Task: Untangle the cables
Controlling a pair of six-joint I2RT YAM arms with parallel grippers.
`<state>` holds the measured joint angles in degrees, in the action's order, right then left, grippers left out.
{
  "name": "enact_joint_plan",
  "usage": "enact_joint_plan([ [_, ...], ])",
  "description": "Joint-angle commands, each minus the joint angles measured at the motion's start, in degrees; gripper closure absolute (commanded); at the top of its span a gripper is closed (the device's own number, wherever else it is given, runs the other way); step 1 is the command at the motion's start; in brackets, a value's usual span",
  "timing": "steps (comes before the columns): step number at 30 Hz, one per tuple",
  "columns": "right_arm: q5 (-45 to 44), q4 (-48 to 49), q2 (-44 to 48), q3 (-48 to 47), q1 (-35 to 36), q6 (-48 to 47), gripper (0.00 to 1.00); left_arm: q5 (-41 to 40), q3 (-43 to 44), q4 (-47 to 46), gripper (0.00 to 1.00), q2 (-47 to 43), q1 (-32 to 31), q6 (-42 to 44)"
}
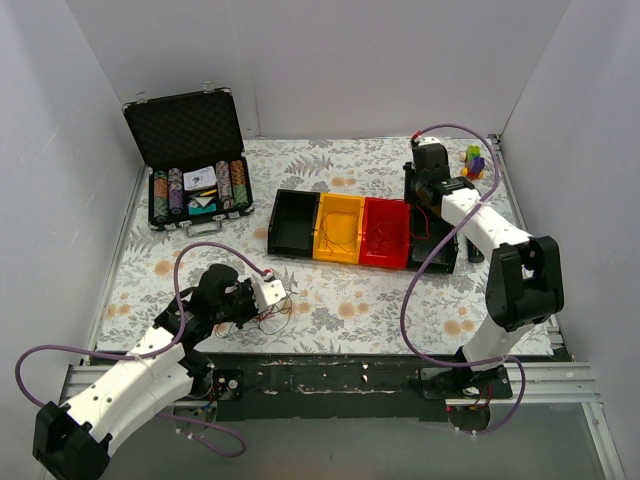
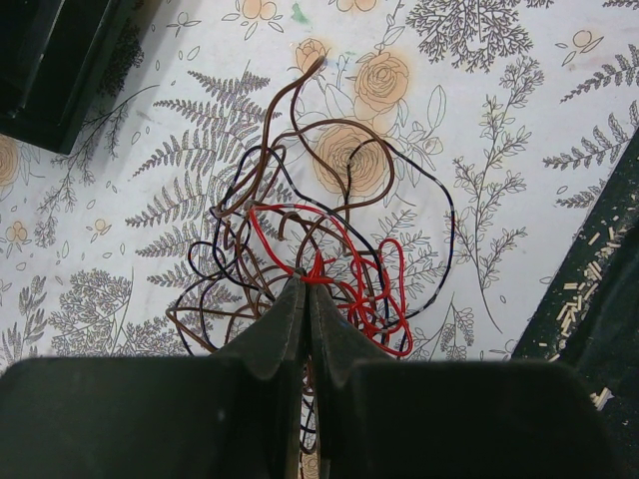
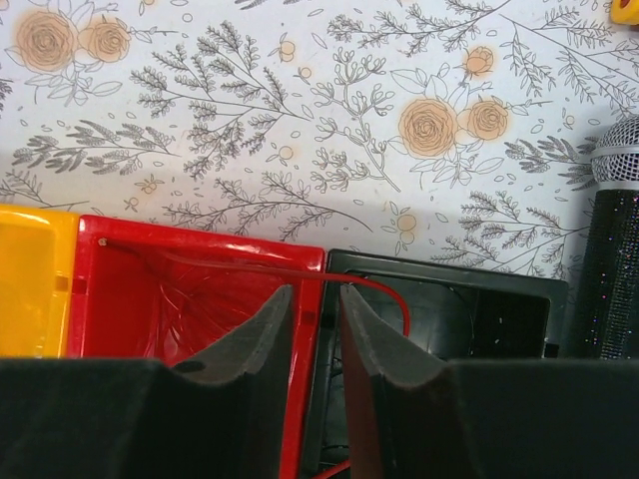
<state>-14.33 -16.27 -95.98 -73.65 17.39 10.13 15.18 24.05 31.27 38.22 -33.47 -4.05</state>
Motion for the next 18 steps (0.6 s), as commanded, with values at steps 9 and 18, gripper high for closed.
enact_joint_plan([
  [9, -0.97, 1.95, -3.59, -1.14, 0.1, -2.04, 0.53, -0.24, 0.73, -0.59, 1.0, -0.51, 0.34, 0.54],
  [18, 0.88, 1.15, -7.73, -4.23, 0.19, -2.49, 0.59, -1.03, 1.08, -0.77, 1.0, 0.02, 0.34, 0.98],
])
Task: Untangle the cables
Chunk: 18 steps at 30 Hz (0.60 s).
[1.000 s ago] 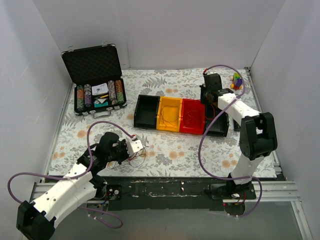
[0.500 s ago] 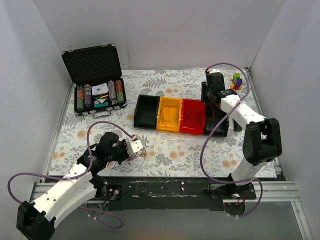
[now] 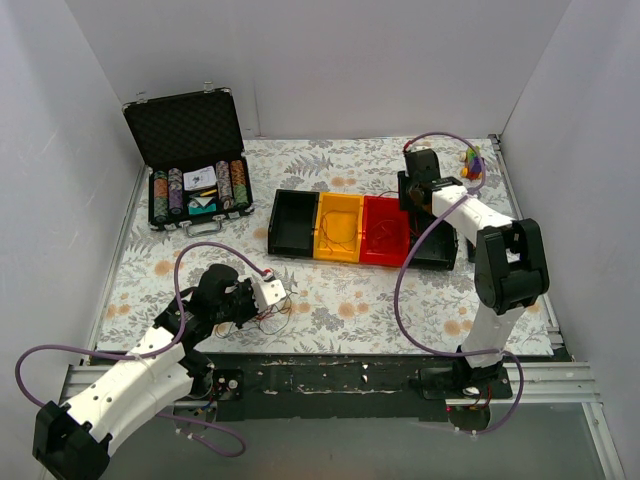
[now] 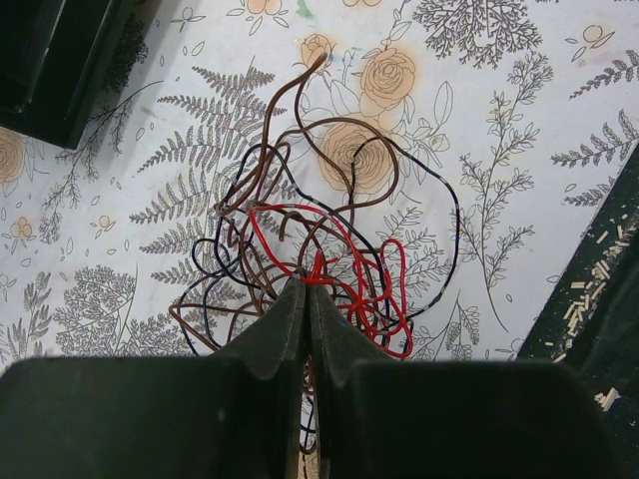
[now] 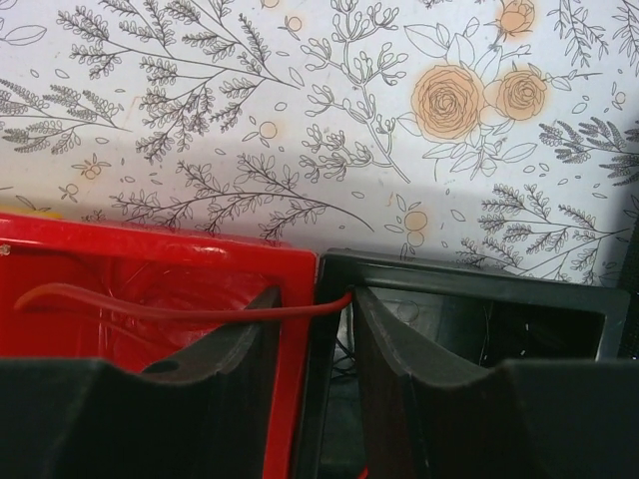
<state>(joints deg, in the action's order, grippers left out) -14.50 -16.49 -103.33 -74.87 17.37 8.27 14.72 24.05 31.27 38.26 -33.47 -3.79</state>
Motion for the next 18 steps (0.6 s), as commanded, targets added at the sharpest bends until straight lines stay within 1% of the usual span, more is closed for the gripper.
enact_joint_plan([
  [1, 1.14, 1.72, 0.05, -2.83, 0.13, -0.45, 0.62, -0.48, 1.08, -0.77, 1.0, -0.12, 0.34, 0.63],
  [7, 1.32, 3.57, 4.36, -0.45, 0.13, -0.63, 0.8, -0.04, 1.0, -0.86, 1.0, -0.03, 0.34, 0.45],
  [11, 2.02, 3.57, 7.52, 0.08, 0.21, -0.45, 0.89, 0.22, 1.26, -0.86, 1.0, -0.03, 0.34, 0.37],
  [15, 0.44, 3.66, 9.81, 0.16, 1.35, -0.71, 0.96, 0.57, 1.17, -0.77, 1.0, -0.2, 0.34, 0.01],
  [18, -0.53, 3.14, 10.08, -0.88, 1.97, -1.33, 0.97, 0.66, 1.08, -0.68, 1.0, -0.55, 0.34, -0.08],
])
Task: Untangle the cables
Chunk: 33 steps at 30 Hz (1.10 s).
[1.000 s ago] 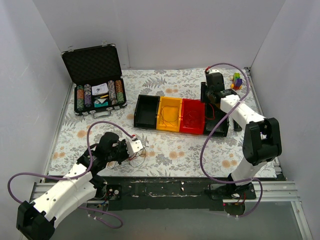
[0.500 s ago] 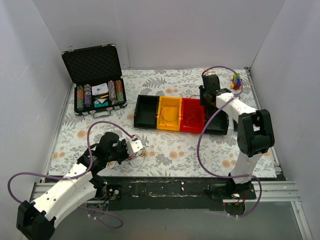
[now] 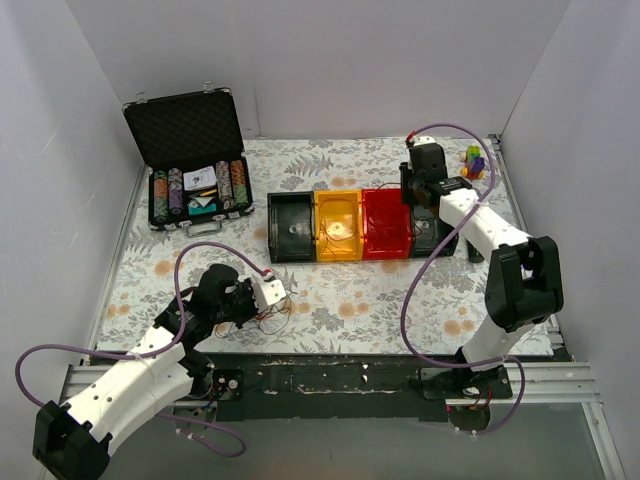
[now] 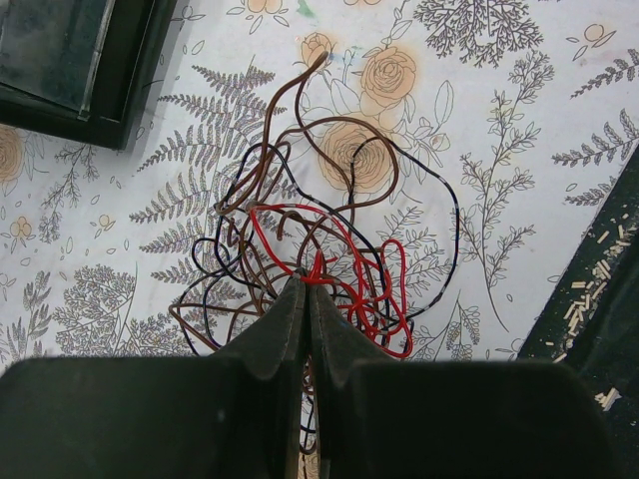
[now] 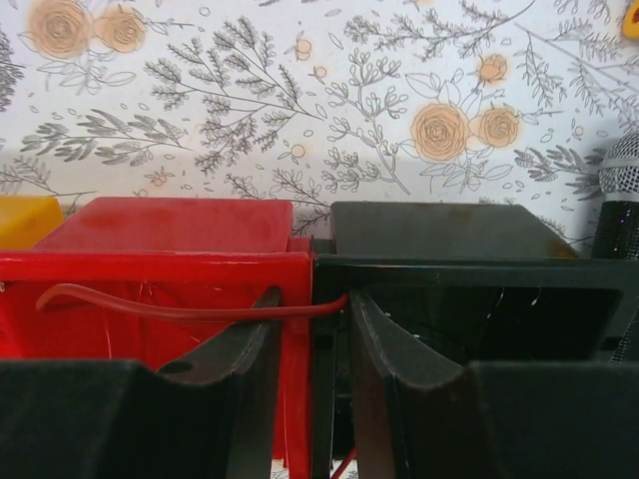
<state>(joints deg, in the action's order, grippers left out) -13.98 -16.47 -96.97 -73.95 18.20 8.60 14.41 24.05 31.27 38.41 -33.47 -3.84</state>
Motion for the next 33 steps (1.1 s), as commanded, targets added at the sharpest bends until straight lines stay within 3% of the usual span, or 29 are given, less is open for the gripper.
enact_joint_plan([
  [1, -1.31, 2.15, 3.28, -2.42, 1.23, -1.66, 0.97, 0.97, 1.0, -0.68, 1.0, -0.71, 0.34, -0.03],
  [8, -3.33, -4.44, -1.99, -5.5, 1.32, 0.8, 0.99, 0.88, 0.82, -0.33, 1.0, -1.5, 0.34, -0.12],
  [21, -5.89, -8.4, -4.1, -2.25, 1.76, 3.7, 0.99, 1.14, 0.38, -0.42, 1.0, -2.03, 0.34, -0.21],
  [25, -5.8, -9.72, -3.93, -3.39, 2.11, 4.06, 0.8, 1.05, 0.29, -0.42, 1.0, -1.76, 0.34, -0.29],
  [33, -6.15, -10.95, -0.95, -5.15, 2.81, 3.35, 0.6, 0.97, 0.29, -0.07, 1.0, -1.68, 0.34, -0.21],
])
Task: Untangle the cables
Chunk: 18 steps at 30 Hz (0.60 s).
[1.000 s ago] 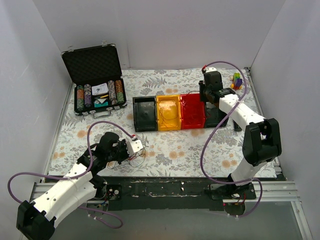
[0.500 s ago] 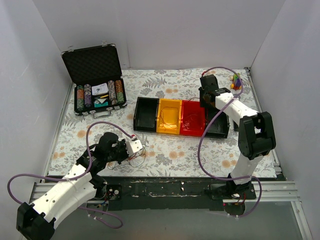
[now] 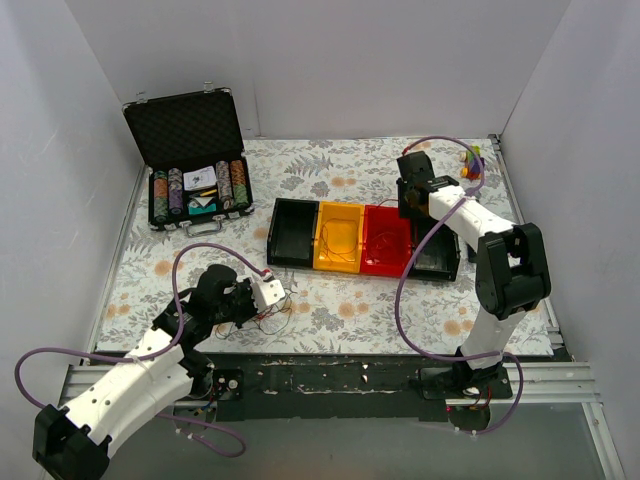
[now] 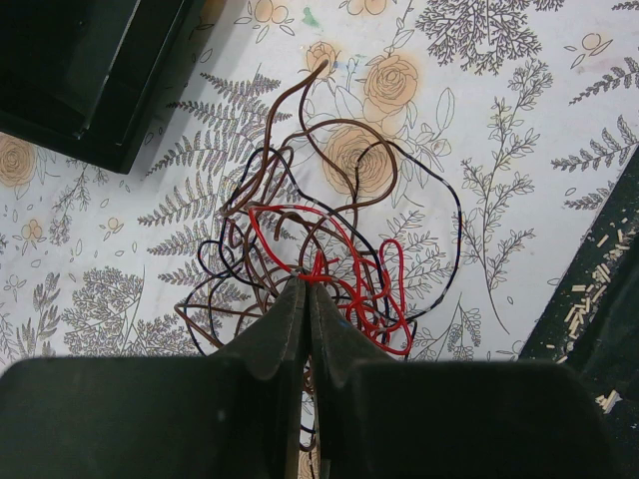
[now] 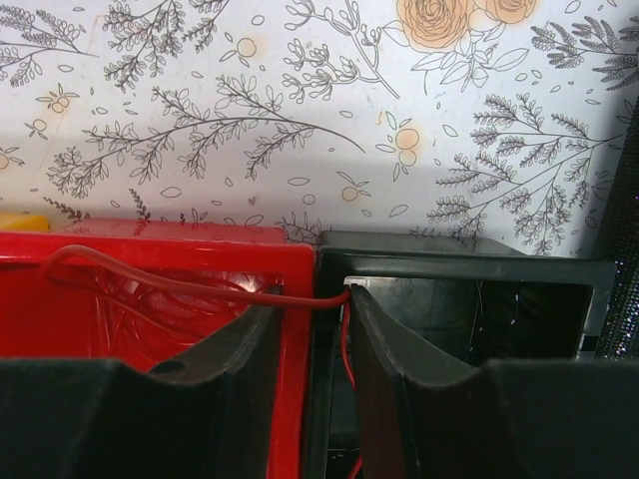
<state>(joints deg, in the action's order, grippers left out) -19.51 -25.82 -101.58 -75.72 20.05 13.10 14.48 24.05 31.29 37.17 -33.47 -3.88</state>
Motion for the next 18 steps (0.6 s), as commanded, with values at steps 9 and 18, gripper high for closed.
enact_joint_plan([
  [9, 0.35, -1.25, 5.34, -5.57, 0.95, -2.03, 0.28, 1.08, 0.03, -0.44, 1.0, -0.25, 0.34, -0.16],
  [18, 2.19, -1.33, 1.21, -9.97, 0.95, -5.28, 0.39, 0.64, -0.15, 0.0, 1.0, -0.43, 0.34, 0.01],
])
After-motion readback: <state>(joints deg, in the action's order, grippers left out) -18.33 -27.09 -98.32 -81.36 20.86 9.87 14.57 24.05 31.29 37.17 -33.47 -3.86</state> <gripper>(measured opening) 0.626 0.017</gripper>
